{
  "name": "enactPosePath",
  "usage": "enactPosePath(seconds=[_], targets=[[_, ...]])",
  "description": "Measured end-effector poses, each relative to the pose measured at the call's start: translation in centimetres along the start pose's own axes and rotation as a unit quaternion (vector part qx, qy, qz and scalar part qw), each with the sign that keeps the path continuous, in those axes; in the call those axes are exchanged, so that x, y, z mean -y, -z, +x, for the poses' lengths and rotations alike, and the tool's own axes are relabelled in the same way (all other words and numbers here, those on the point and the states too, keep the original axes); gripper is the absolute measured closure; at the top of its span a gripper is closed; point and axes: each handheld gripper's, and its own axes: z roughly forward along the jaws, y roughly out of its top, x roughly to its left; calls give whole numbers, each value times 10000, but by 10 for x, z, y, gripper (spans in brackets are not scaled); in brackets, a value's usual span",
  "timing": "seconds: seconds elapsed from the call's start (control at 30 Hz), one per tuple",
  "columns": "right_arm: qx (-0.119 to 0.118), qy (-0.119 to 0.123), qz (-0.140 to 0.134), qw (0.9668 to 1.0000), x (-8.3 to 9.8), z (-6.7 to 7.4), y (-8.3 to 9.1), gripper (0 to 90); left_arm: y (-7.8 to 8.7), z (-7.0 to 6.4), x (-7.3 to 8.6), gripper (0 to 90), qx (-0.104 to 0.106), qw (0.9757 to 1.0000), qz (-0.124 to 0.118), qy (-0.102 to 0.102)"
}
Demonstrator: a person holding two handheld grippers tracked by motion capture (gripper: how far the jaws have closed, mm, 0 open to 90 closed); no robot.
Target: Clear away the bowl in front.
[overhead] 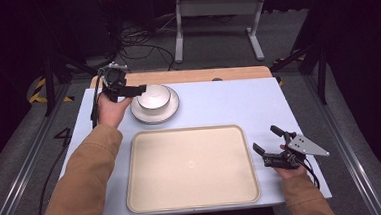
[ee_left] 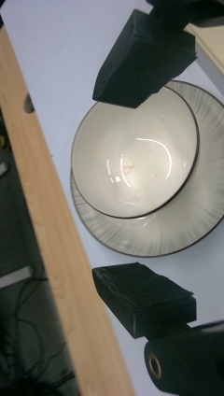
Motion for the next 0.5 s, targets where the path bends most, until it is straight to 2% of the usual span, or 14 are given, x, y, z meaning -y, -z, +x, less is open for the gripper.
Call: enactPosePath(seconds=[0.07, 0.17, 0.23, 0.3, 0.5], targets=[[14, -9, 6, 10000, 0, 0, 0, 69, -7, 2, -1, 157, -5, 9998, 149, 132], [5, -14, 14, 10000, 0, 0, 0, 69, -12, 3, -1, 158, -10, 9995, 256, 205], [-15, -14, 26, 10000, 0, 0, 0, 70, -16, 4, 0, 176, -49, 9993, 313, 179], [-49, -22, 38, 10000, 0, 0, -1, 72, -18, 5, 2, 264, -30, 9994, 332, 127], [-86, -38, 19, 10000, 0, 0, -1, 73, -29, 8, 3, 309, -29, 9987, 398, 317]])
